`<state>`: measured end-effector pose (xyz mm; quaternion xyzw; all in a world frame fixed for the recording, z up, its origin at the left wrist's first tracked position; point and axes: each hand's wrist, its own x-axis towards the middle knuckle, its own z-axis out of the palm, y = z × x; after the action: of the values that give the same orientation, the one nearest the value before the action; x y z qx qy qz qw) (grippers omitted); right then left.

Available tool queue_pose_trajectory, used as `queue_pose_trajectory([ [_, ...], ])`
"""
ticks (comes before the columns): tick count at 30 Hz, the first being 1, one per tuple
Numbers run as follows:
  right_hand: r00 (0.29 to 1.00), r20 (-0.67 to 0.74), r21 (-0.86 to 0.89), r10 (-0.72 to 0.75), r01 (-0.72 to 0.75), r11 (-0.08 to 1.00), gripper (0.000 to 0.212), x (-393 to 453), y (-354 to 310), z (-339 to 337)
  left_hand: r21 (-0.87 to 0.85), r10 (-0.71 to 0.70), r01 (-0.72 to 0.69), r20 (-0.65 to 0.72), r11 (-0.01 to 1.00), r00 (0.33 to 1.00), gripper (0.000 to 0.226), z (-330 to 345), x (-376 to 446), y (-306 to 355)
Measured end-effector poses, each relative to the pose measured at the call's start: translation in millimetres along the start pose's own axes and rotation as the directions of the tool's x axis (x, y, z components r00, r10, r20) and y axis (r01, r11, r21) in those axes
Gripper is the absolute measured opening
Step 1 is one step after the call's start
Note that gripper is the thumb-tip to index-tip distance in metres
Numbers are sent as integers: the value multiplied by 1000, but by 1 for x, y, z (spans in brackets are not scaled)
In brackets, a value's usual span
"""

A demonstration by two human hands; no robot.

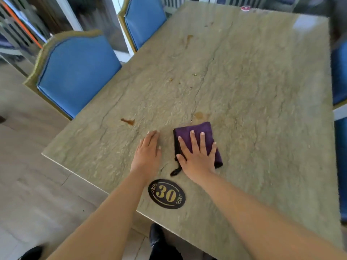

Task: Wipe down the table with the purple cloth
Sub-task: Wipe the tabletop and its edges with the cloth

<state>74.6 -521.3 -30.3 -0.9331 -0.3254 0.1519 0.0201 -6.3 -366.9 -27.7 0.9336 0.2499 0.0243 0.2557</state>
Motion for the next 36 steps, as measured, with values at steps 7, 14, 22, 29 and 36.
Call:
queue_pose_trajectory([
  [7, 915, -327, 660, 238, 40, 751, 45, -7, 25, -9, -144, 281, -271, 51, 952, 958, 49, 1, 22, 29],
  [14, 844, -255, 564, 472, -267, 781, 47, -16, 65, 3, 292, 423, -506, 303, 812, 854, 70, 58, 21, 80],
  [22, 803, -280, 561, 525, -307, 769, 46, 41, 104, -14, 257, 670, -806, 452, 534, 588, 62, 46, 140, 83],
  [29, 767, -227, 282, 600, -538, 795, 53, 75, 104, -13, 351, 307, -406, 306, 844, 901, 60, 61, 217, 122],
  [36, 753, -234, 251, 616, -565, 786, 54, 77, 102, -14, 329, 562, -658, 345, 677, 752, 61, 56, 135, 97],
])
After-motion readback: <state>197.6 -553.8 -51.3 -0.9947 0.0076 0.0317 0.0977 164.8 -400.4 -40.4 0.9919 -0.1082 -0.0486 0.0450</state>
